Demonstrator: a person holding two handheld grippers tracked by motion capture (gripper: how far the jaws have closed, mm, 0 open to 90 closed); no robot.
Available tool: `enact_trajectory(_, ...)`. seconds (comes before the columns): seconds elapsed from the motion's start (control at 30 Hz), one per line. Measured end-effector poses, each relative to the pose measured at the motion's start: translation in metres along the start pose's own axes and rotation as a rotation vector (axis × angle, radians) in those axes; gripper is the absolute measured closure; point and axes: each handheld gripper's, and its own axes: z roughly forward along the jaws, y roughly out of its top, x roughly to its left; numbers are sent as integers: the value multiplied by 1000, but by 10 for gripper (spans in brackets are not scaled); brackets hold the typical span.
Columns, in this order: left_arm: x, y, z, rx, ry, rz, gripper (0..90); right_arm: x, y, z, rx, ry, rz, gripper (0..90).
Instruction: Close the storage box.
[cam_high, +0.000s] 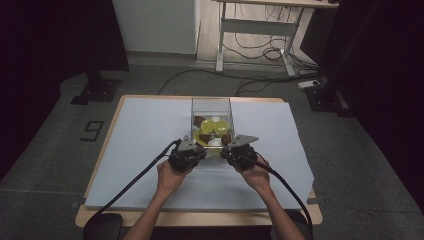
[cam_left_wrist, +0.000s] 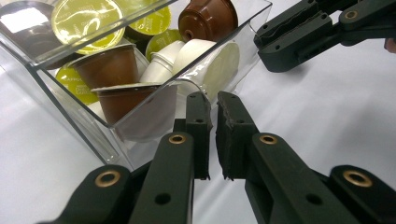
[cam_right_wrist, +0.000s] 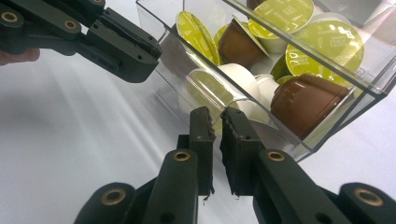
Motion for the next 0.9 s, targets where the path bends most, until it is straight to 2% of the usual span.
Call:
enact_trajectory(0.3,6,4,5,-4,13,-9,835,-5,4,6,3,-14,11,811)
enact_trajectory(0.73,13,8,11,-3,34,-8,834,-11,11,15,28,-34,-7,801)
enact_trajectory(0.9,16,11,14,-3,44,-14,834,-14,13,18,29,-40,2,800)
